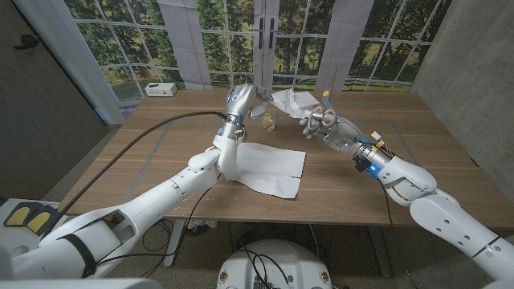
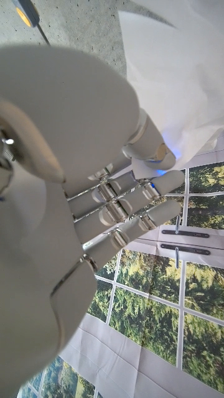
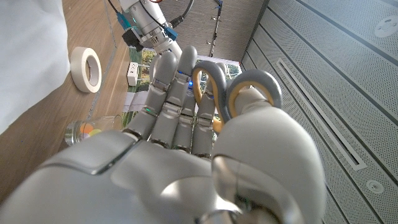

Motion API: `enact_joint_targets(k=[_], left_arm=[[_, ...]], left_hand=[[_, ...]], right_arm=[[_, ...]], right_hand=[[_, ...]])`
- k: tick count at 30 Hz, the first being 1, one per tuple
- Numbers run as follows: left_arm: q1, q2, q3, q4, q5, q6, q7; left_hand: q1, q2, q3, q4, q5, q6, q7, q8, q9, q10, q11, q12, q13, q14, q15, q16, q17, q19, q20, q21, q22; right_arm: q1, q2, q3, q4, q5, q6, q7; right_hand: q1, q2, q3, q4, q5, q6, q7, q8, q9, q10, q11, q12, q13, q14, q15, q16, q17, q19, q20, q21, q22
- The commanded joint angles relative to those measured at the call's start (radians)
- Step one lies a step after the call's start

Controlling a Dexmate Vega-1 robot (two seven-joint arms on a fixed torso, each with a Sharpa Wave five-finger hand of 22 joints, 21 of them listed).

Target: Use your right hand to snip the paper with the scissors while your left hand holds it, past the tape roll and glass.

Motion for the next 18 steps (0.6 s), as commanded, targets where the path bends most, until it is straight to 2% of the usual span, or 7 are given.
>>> enact_joint_targets(k=[1,4,7,8,11,16,18], left_arm=[[0.013,0.015,-0.011,-0.016,0.003,-0.001,-0.001],[0.016,0.019,-0.014,-0.019,0.003,-0.003,0.000],[0.020,0.023,-0.018,-0.022,0.002,-0.004,0.001],[0.020,0.024,-0.019,-0.022,0.002,-0.006,0.002],[0.023,0.027,-0.022,-0.025,0.003,-0.007,0.003],[0.028,0.034,-0.028,-0.030,0.004,-0.010,0.003],[0.029,0.035,-0.029,-0.032,0.004,-0.010,0.005]], left_hand=[[-0.005,0.002,0.007,0.003,0.006,-0.001,-0.003,0.007,0.004,0.024,-0.017,0.004,0.069,0.004,-0.002,0.006,0.004,-0.007,-0.043,0.005,0.000],[-0.005,0.002,0.007,0.003,0.006,-0.002,-0.002,0.007,0.005,0.023,-0.017,0.004,0.069,0.004,-0.002,0.006,0.004,-0.008,-0.043,0.006,0.000],[-0.005,0.002,0.007,0.003,0.006,-0.003,-0.002,0.007,0.005,0.023,-0.017,0.004,0.070,0.005,-0.002,0.007,0.005,-0.008,-0.042,0.007,0.000],[-0.005,0.002,0.008,0.003,0.007,-0.003,-0.002,0.007,0.005,0.023,-0.017,0.005,0.070,0.005,-0.001,0.007,0.005,-0.009,-0.042,0.007,0.000],[-0.006,0.002,0.008,0.004,0.007,-0.003,0.000,0.008,0.006,0.022,-0.017,0.004,0.070,0.004,-0.001,0.006,0.005,-0.010,-0.042,0.009,0.000],[-0.006,0.002,0.009,0.003,0.007,-0.003,-0.002,0.009,0.007,0.023,-0.017,0.005,0.072,0.004,-0.001,0.006,0.005,-0.011,-0.042,0.010,0.000],[-0.006,0.002,0.009,0.004,0.008,-0.005,-0.002,0.008,0.007,0.022,-0.017,0.004,0.071,0.003,-0.001,0.006,0.004,-0.012,-0.042,0.011,0.000]], right_arm=[[-0.023,0.011,-0.002,-0.026,-0.034,0.018,-0.062],[-0.025,0.007,-0.003,-0.034,-0.047,0.018,-0.079],[-0.029,-0.002,-0.001,-0.048,-0.068,0.014,-0.105],[-0.031,-0.004,0.000,-0.053,-0.075,0.012,-0.116],[-0.034,-0.008,0.001,-0.062,-0.084,0.010,-0.133],[-0.034,-0.008,-0.004,-0.067,-0.078,0.010,-0.131],[-0.038,-0.008,-0.005,-0.068,-0.088,0.017,-0.136]], right_hand=[[-0.009,-0.032,0.197,0.092,0.019,0.077,-0.008,0.030,-0.033,0.160,-0.106,0.048,0.055,0.099,-0.150,0.013,0.036,0.033,-0.135,0.010,0.003],[-0.004,-0.045,0.181,0.069,0.002,0.114,0.001,0.052,-0.038,0.176,-0.113,0.058,0.076,0.112,-0.150,0.021,0.057,0.051,-0.147,0.026,0.008],[0.046,-0.054,0.075,0.001,-0.136,0.139,-0.001,0.105,-0.008,0.202,-0.118,0.036,0.047,0.121,-0.148,0.032,0.061,0.034,-0.154,0.081,0.024],[0.049,-0.054,0.046,-0.001,-0.175,0.139,-0.003,0.117,0.002,0.201,-0.117,0.035,0.050,0.127,-0.145,0.038,0.063,0.027,-0.154,0.093,0.026],[0.027,-0.082,-0.041,0.004,-0.269,0.141,-0.005,0.151,0.033,0.202,-0.124,0.025,0.046,0.126,-0.143,0.057,0.072,0.011,-0.153,0.110,0.022],[-0.107,-0.120,-0.164,0.069,-0.307,0.140,-0.009,0.174,0.043,0.208,-0.126,0.016,0.039,0.092,-0.138,0.041,0.059,0.006,-0.148,0.100,0.007],[-0.145,-0.131,-0.194,0.085,-0.307,0.132,-0.008,0.182,0.054,0.206,-0.124,0.016,0.042,0.088,-0.138,0.037,0.054,0.004,-0.151,0.089,0.004]])
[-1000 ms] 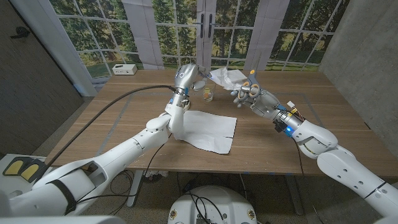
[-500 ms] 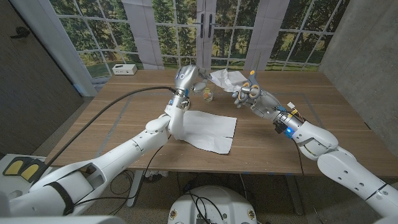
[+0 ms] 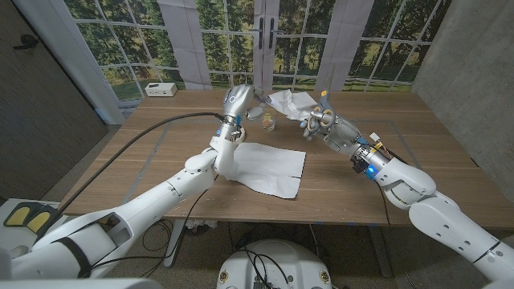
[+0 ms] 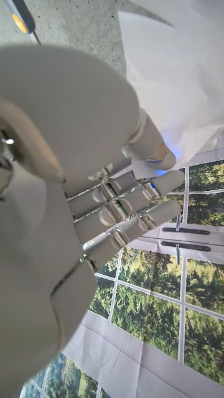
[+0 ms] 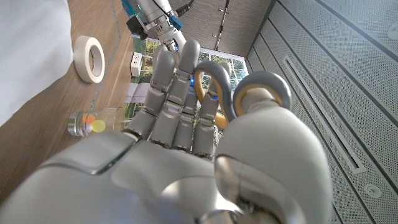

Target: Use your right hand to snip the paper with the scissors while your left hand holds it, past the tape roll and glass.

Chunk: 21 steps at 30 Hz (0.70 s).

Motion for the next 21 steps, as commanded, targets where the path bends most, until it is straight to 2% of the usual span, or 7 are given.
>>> enact_joint_targets(k=[1,2,9,12,13,16,21], left_arm=[[0.011,0.013,-0.013,-0.013,0.002,-0.006,0.004],[0.011,0.013,-0.014,-0.014,0.004,-0.006,0.004],[0.010,0.012,-0.018,-0.019,0.006,-0.004,0.003],[0.008,0.010,-0.019,-0.020,0.009,0.000,0.002],[0.006,0.008,-0.019,-0.019,0.010,0.001,0.004],[0.002,0.006,-0.022,-0.019,0.011,0.006,0.004],[-0.010,-0.008,-0.028,-0.011,0.008,0.015,0.014]], left_hand=[[-0.007,0.002,0.005,-0.001,0.008,-0.005,-0.002,0.003,0.002,0.022,-0.017,0.004,0.071,0.003,-0.001,0.005,0.004,-0.003,-0.047,0.011,0.000],[-0.007,0.003,0.005,-0.001,0.008,-0.004,-0.002,0.004,0.002,0.022,-0.017,0.004,0.072,0.003,-0.001,0.005,0.004,-0.003,-0.047,0.012,0.000],[-0.007,0.003,0.006,-0.001,0.008,-0.004,-0.001,0.005,0.003,0.022,-0.017,0.004,0.072,0.003,-0.001,0.006,0.004,-0.003,-0.047,0.014,0.000],[-0.007,0.003,0.006,-0.001,0.008,-0.004,-0.002,0.005,0.003,0.022,-0.017,0.004,0.073,0.004,-0.002,0.006,0.004,-0.003,-0.047,0.015,0.000],[-0.007,0.003,0.006,0.000,0.008,-0.004,-0.002,0.006,0.003,0.022,-0.017,0.004,0.073,0.004,-0.002,0.006,0.004,-0.003,-0.047,0.016,0.000],[-0.008,0.003,0.007,0.000,0.008,-0.004,-0.001,0.006,0.004,0.021,-0.017,0.003,0.072,0.005,-0.001,0.006,0.004,-0.004,-0.046,0.018,0.000],[-0.008,0.003,0.007,0.000,0.008,-0.005,-0.001,0.006,0.004,0.021,-0.017,0.003,0.072,0.005,-0.001,0.007,0.005,-0.005,-0.046,0.019,0.000]], right_arm=[[-0.011,-0.004,-0.005,-0.022,-0.015,0.006,-0.025],[-0.012,-0.003,-0.005,-0.022,-0.011,0.008,-0.023],[-0.017,-0.005,-0.006,-0.023,-0.016,0.021,-0.018],[-0.020,-0.004,-0.006,-0.021,-0.017,0.027,-0.014],[-0.021,-0.001,-0.006,-0.021,-0.006,0.027,-0.012],[-0.024,0.003,-0.004,-0.018,0.000,0.032,-0.012],[-0.025,0.004,-0.001,-0.012,0.013,0.028,-0.010]], right_hand=[[-0.101,-0.031,-0.077,0.041,-0.005,-0.004,0.005,0.020,0.051,0.099,-0.097,-0.007,0.001,-0.027,-0.085,-0.014,-0.012,-0.001,-0.152,-0.021,-0.007],[-0.127,-0.043,-0.095,0.050,-0.004,0.005,0.011,0.028,0.055,0.103,-0.096,-0.010,-0.006,-0.030,-0.085,-0.018,-0.016,0.003,-0.148,-0.026,-0.008],[-0.153,-0.067,-0.139,0.051,0.013,0.004,0.012,0.062,0.090,0.111,-0.098,-0.018,-0.020,-0.032,-0.088,-0.024,-0.024,0.008,-0.141,-0.048,-0.010],[-0.184,-0.094,-0.168,0.057,0.017,0.005,0.017,0.070,0.097,0.108,-0.084,-0.028,-0.034,-0.042,-0.084,-0.035,-0.033,0.012,-0.132,-0.057,-0.010],[-0.215,-0.113,-0.190,0.068,0.018,0.007,0.020,0.074,0.096,0.107,-0.083,-0.034,-0.043,-0.053,-0.082,-0.046,-0.040,0.015,-0.127,-0.064,-0.011],[-0.245,-0.121,-0.210,0.079,0.023,0.000,0.029,0.077,0.101,0.110,-0.068,-0.043,-0.055,-0.058,-0.086,-0.054,-0.048,0.018,-0.123,-0.074,-0.011],[-0.267,-0.124,-0.231,0.086,0.036,-0.012,0.033,0.082,0.107,0.097,-0.072,-0.060,-0.072,-0.057,-0.087,-0.060,-0.057,0.020,-0.115,-0.090,-0.011]])
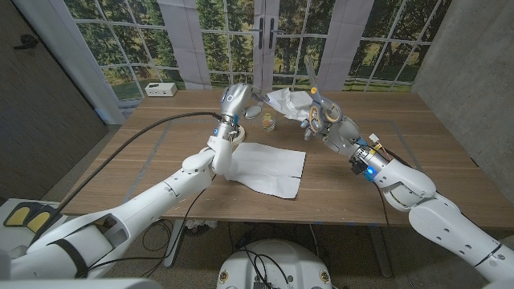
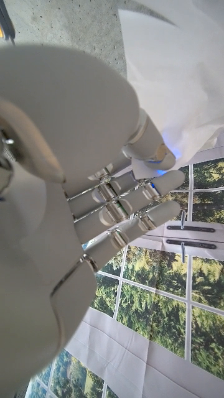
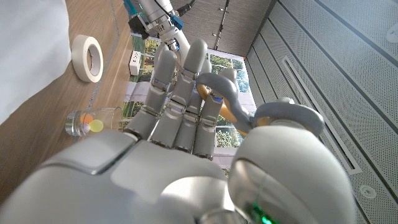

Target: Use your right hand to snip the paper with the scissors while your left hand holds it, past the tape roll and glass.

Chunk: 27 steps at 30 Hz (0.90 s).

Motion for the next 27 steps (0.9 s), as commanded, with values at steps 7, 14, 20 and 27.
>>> enact_joint_targets(k=[7,14,20,27], left_arm=[[-0.029,-0.050,-0.012,0.013,-0.006,0.045,0.031],[-0.055,-0.082,0.003,0.040,-0.010,0.062,0.038],[-0.068,-0.094,0.012,0.054,-0.015,0.095,0.023],[-0.089,-0.101,0.023,0.078,-0.015,0.104,0.036]], left_hand=[[-0.007,0.003,0.008,-0.001,0.008,-0.004,-0.003,0.007,0.004,0.023,-0.015,0.007,0.073,0.006,-0.001,0.007,0.005,-0.005,-0.046,0.007,0.000],[-0.006,0.002,0.008,-0.002,0.008,0.001,0.000,0.007,-0.002,0.026,-0.015,0.008,0.073,0.007,-0.002,0.008,0.005,-0.001,-0.047,0.014,0.000],[-0.006,0.001,0.008,-0.003,0.007,0.003,0.000,0.005,-0.007,0.027,-0.015,0.008,0.073,0.009,-0.001,0.009,0.005,-0.001,-0.047,0.017,0.000],[-0.005,0.000,0.009,-0.004,0.007,0.005,0.000,0.004,-0.010,0.028,-0.015,0.007,0.072,0.010,-0.001,0.009,0.004,-0.002,-0.047,0.021,-0.001]], right_arm=[[-0.015,-0.001,0.014,0.013,0.029,0.008,0.016],[-0.023,-0.019,0.025,0.004,0.024,-0.008,0.006],[-0.028,-0.014,0.027,0.011,0.027,-0.009,0.001],[-0.028,-0.018,0.028,0.013,0.028,-0.017,0.004]], right_hand=[[-0.018,-0.010,-0.031,-0.003,0.023,-0.044,0.019,0.004,0.005,0.042,-0.027,-0.034,-0.025,-0.070,-0.097,-0.016,-0.012,0.010,-0.104,-0.029,0.003],[-0.062,-0.025,-0.067,0.010,0.033,-0.062,0.029,-0.014,-0.024,0.023,-0.018,-0.063,-0.050,-0.097,-0.096,-0.035,-0.031,0.008,-0.079,-0.055,0.002],[-0.078,-0.028,-0.081,0.015,0.038,-0.067,0.033,-0.018,-0.032,0.025,-0.013,-0.072,-0.061,-0.095,-0.090,-0.037,-0.040,0.000,-0.057,-0.069,0.002],[-0.103,-0.031,-0.099,0.024,0.042,-0.066,0.034,-0.020,-0.040,0.033,-0.007,-0.080,-0.073,-0.087,-0.077,-0.038,-0.051,0.006,-0.050,-0.081,0.002]])
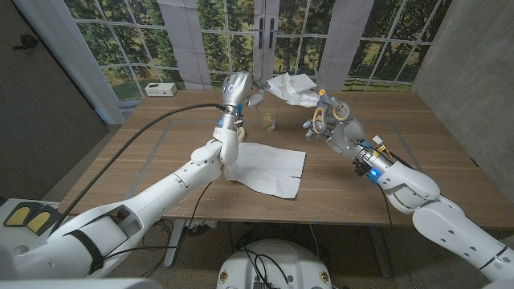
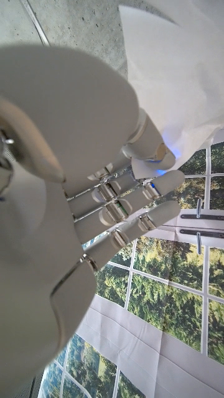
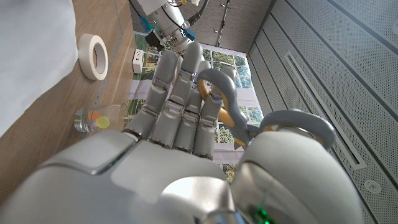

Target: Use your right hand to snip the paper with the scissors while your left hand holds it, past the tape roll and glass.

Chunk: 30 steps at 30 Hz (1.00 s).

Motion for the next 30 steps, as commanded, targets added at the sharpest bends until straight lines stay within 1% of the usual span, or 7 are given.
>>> enact_joint_targets(k=[1,5,6,8,15,23,30], left_arm=[[-0.036,-0.023,0.018,0.038,-0.004,0.031,0.010],[-0.048,-0.027,0.020,0.046,-0.011,0.032,0.014],[-0.050,-0.028,0.021,0.047,-0.012,0.031,0.017],[-0.052,-0.030,0.022,0.050,-0.014,0.031,0.023],[-0.060,-0.040,0.026,0.061,-0.015,0.042,0.048],[-0.078,-0.054,0.039,0.086,-0.008,0.050,0.077],[-0.097,-0.068,0.053,0.125,-0.006,0.040,0.115]], left_hand=[[0.000,0.000,0.005,0.001,0.007,0.004,0.000,0.004,0.002,0.026,-0.016,0.007,0.072,0.010,-0.001,0.009,0.004,-0.003,-0.047,0.005,-0.001],[0.000,-0.001,0.006,0.000,0.007,0.006,-0.001,0.004,0.001,0.027,-0.016,0.007,0.072,0.009,-0.001,0.009,0.004,-0.003,-0.047,0.006,-0.001],[0.000,-0.002,0.006,0.000,0.007,0.005,-0.001,0.003,0.001,0.027,-0.016,0.007,0.072,0.009,-0.002,0.009,0.004,-0.003,-0.046,0.007,-0.001],[0.000,-0.002,0.006,0.000,0.007,0.004,-0.001,0.003,0.001,0.026,-0.016,0.006,0.072,0.009,-0.001,0.009,0.004,-0.003,-0.046,0.008,-0.001],[0.001,-0.002,0.007,0.000,0.006,0.011,0.002,0.001,-0.006,0.028,-0.016,0.007,0.073,0.012,-0.001,0.010,0.004,-0.004,-0.047,0.011,-0.002],[0.002,-0.004,0.007,-0.002,0.006,0.015,0.004,-0.003,-0.014,0.029,-0.016,0.008,0.073,0.013,-0.002,0.011,0.004,-0.004,-0.047,0.016,-0.002],[-0.013,0.002,0.011,0.010,0.011,-0.007,-0.002,-0.008,-0.004,0.015,-0.016,0.002,0.073,0.006,-0.001,0.007,0.004,-0.015,-0.041,0.011,-0.005]], right_arm=[[-0.002,-0.005,0.004,0.004,0.005,-0.016,-0.001],[0.002,-0.010,0.001,0.001,-0.002,-0.024,-0.005],[0.001,-0.009,0.001,0.001,0.005,-0.027,-0.004],[0.000,-0.010,0.002,-0.001,-0.005,-0.026,-0.011],[-0.006,-0.023,0.005,-0.009,-0.007,-0.041,-0.020],[-0.022,-0.037,0.018,-0.025,0.000,-0.055,-0.032],[-0.018,-0.046,0.011,-0.030,-0.004,-0.075,-0.033]], right_hand=[[-0.022,-0.001,-0.015,0.005,0.009,-0.036,0.035,-0.005,-0.002,0.025,-0.007,-0.009,-0.005,-0.043,-0.103,-0.002,-0.005,0.007,-0.051,-0.008,0.002],[-0.030,-0.002,-0.021,0.007,0.011,-0.042,0.040,-0.004,0.003,0.020,-0.007,-0.015,-0.010,-0.051,-0.101,-0.007,-0.010,0.009,-0.050,-0.013,0.002],[-0.038,-0.004,-0.027,0.010,0.012,-0.042,0.038,-0.005,0.000,0.020,-0.001,-0.018,-0.013,-0.048,-0.104,-0.007,-0.014,0.010,-0.046,-0.017,0.002],[-0.052,-0.007,-0.037,0.015,0.013,-0.041,0.041,-0.007,-0.006,0.030,0.007,-0.019,-0.018,-0.043,-0.097,-0.007,-0.019,0.015,-0.044,-0.023,0.002],[-0.075,-0.007,-0.051,0.024,0.015,-0.044,0.051,-0.007,-0.004,0.026,0.011,-0.025,-0.022,-0.047,-0.087,-0.012,-0.027,0.018,-0.039,-0.033,0.002],[-0.108,-0.011,-0.072,0.036,0.018,-0.055,0.056,-0.021,-0.022,0.021,0.021,-0.034,-0.028,-0.054,-0.077,-0.020,-0.039,0.018,-0.026,-0.050,0.003],[-0.127,-0.014,-0.087,0.043,0.022,-0.066,0.058,-0.031,-0.032,0.015,0.027,-0.036,-0.024,-0.058,-0.078,-0.024,-0.047,0.020,-0.023,-0.061,0.003]])
